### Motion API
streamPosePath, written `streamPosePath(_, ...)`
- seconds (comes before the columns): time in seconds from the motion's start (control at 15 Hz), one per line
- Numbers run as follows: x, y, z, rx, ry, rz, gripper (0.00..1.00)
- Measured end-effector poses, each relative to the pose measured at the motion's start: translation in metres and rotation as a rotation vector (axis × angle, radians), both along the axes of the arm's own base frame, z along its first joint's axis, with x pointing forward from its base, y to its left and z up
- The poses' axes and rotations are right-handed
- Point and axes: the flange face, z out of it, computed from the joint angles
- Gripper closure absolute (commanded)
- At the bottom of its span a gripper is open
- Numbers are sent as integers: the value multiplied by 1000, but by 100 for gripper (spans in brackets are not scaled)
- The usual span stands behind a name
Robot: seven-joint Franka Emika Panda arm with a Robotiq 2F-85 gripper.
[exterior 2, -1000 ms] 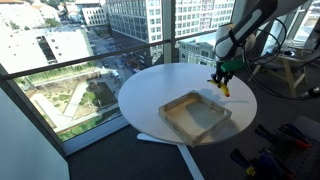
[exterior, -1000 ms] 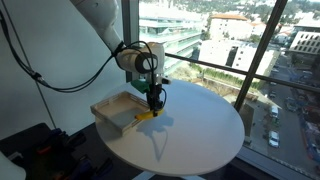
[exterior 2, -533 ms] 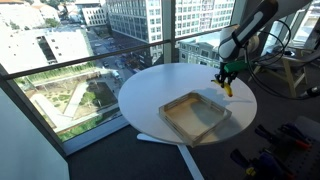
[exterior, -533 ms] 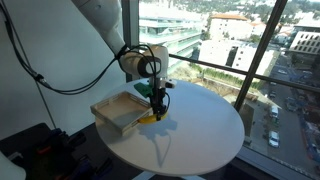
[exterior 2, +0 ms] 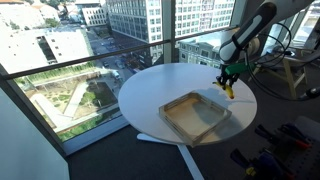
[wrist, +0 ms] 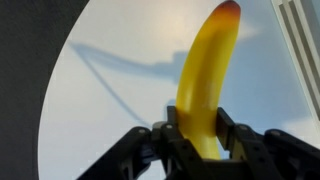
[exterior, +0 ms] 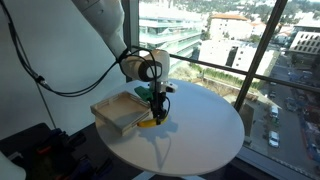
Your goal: Put the banana on the table
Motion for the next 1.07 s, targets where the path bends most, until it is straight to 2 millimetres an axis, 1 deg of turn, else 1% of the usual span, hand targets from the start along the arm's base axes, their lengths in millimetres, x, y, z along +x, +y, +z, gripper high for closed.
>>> streamPosePath(0.53,-3,-1,-11,2,17,-2,84)
streamPosePath(0.6,-3,0,-12,2,18,-2,53)
streamPosePath(0.67,-4,0,-12,2,19,-2,34)
streamPosePath(0.87,-4,-1,-14,2,20,-2,12)
streamPosePath(0.93,-4,-1,-14,2,20,-2,3)
streamPosePath(1.0,-4,-1,-14,2,20,-2,0)
streamPosePath(1.07,-4,-1,-14,2,20,-2,0)
